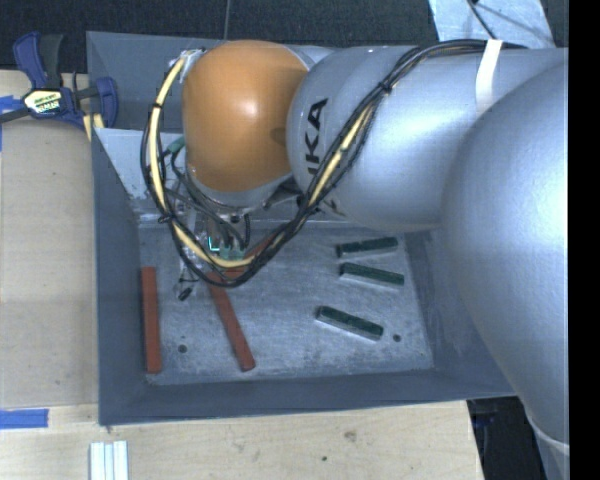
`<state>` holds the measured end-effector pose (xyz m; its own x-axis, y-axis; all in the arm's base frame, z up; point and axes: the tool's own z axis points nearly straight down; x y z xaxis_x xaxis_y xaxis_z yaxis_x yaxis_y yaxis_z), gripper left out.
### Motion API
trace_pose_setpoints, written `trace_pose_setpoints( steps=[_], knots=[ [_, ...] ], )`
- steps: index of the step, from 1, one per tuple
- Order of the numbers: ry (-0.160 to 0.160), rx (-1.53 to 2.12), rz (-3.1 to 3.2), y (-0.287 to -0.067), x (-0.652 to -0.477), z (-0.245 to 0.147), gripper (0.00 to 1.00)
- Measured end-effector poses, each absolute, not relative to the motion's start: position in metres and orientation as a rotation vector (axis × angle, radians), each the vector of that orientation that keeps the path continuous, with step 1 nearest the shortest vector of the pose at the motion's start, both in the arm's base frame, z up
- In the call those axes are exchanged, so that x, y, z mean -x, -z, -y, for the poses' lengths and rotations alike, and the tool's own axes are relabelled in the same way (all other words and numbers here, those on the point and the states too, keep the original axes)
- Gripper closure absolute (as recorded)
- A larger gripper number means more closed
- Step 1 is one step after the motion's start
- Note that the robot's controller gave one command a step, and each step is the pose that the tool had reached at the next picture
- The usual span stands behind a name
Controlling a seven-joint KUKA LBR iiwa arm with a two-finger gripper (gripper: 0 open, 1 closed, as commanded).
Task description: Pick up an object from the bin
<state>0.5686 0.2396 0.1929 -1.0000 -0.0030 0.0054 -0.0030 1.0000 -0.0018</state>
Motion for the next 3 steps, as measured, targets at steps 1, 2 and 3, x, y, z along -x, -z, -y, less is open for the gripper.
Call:
trace_pose_setpoints(
  steps=[1,2,3],
  knots=[
    [-0.001,-0.014,3.136,-0.071,-0.569,-0.154,0.00],
    [0.000,-0.005,3.145,-0.071,-0.564,-0.119,0.00],
    [-0.003,0.024,3.149,-0.073,-0.603,-0.083,0.00]
  ],
)
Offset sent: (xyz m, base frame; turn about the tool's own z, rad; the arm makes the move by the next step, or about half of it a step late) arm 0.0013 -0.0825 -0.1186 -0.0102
